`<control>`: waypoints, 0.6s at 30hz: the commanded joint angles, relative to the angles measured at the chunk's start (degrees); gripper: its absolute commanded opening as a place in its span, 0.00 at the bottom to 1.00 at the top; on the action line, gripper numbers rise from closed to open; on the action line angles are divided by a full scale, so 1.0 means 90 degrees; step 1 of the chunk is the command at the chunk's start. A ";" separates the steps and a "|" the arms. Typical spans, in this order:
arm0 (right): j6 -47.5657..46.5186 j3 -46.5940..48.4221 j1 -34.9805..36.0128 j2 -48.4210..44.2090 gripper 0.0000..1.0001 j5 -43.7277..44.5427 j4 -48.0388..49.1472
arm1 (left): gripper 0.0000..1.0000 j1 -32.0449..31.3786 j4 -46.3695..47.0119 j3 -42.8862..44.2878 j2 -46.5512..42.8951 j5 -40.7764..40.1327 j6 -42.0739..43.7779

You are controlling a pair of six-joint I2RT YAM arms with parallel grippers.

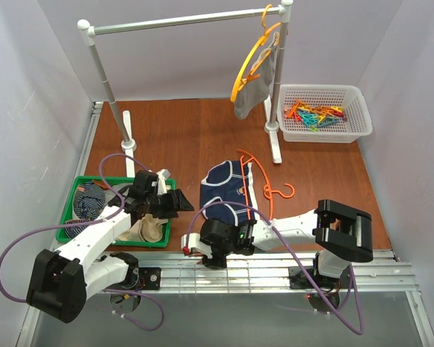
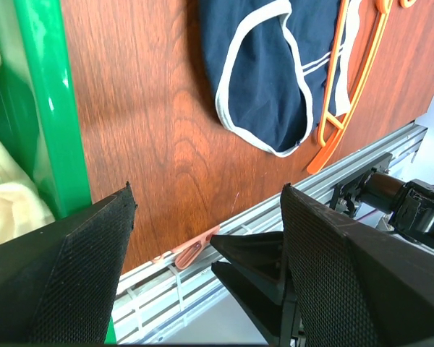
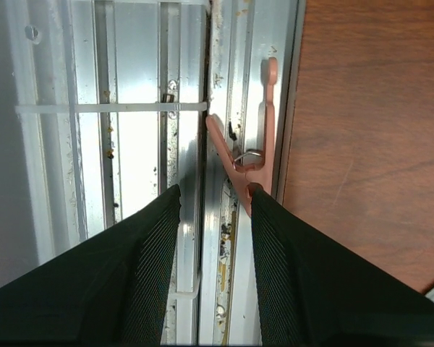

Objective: Clip the underwear to the hanger
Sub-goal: Pick up the clamp at the center of the board.

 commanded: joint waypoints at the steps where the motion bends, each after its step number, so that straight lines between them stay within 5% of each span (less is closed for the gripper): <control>1: -0.0473 0.0239 0.0060 0.0102 0.35 -0.0272 0.0293 | 0.73 0.0032 -0.0081 -0.0121 -0.0231 0.0023 -0.0123; 18: -0.1626 0.0249 0.0060 0.0425 0.29 -0.0322 0.0479 | 0.74 0.0023 0.0027 -0.0326 -0.0525 0.0004 -0.0270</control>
